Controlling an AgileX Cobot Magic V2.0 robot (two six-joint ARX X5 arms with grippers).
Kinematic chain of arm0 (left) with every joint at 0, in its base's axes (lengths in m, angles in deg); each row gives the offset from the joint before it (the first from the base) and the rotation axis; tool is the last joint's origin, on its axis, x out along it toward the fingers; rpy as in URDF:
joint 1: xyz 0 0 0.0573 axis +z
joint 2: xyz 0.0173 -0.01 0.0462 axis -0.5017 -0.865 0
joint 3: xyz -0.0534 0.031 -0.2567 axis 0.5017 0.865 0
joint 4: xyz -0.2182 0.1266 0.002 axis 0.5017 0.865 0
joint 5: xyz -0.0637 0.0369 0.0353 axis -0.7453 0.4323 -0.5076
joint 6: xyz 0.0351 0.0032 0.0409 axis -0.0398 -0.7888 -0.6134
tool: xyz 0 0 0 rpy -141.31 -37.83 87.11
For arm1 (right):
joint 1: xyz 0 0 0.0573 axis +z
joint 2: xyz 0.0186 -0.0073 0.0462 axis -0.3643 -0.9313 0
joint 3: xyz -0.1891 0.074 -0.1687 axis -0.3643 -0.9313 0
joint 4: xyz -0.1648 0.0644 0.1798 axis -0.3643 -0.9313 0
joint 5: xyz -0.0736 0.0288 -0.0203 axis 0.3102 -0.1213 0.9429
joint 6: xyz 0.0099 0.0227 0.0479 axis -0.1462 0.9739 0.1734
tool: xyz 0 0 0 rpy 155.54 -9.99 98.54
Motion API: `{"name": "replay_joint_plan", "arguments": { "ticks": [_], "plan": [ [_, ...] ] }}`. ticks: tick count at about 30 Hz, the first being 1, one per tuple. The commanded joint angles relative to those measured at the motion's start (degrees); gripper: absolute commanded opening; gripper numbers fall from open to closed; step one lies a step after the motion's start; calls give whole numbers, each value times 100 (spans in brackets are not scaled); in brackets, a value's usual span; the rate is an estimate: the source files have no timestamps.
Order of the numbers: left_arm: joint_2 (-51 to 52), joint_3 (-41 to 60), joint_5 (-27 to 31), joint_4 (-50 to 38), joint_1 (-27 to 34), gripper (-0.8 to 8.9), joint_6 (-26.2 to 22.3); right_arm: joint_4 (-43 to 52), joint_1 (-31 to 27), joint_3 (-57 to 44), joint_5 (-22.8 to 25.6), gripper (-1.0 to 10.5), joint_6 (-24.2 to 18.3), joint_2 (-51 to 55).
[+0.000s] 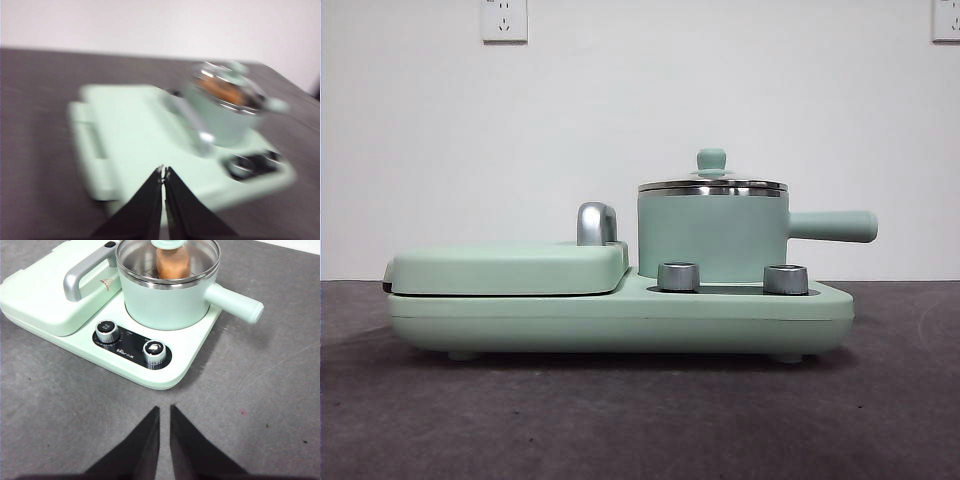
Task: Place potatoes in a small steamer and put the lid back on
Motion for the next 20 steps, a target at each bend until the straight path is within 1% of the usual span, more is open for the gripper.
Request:
{"name": "replay_joint_plan", "arguments": {
  "ticks": [1, 6, 8, 11, 14, 20],
  "plan": [
    [479, 538, 616, -232, 197, 6, -131, 63, 33, 44, 0, 29, 2, -20],
    [1392, 1611, 1537, -822, 557, 6, -149, 66, 33, 44, 0, 29, 2, -20],
    [1687, 2020, 1744, -1056, 645, 6, -151, 68, 33, 44, 0, 30, 2, -20],
    [2096, 2516, 1751, -1202, 752, 6, -155, 68, 33, 44, 0, 29, 2, -20],
    [2072, 2841, 1751, -1458, 798, 6, -153, 70, 35, 44, 0, 29, 2, -20],
    [2072, 2881, 1744, -1141, 800, 6, -153, 72, 33, 46, 35, 29, 2, -17]
  ]
}}
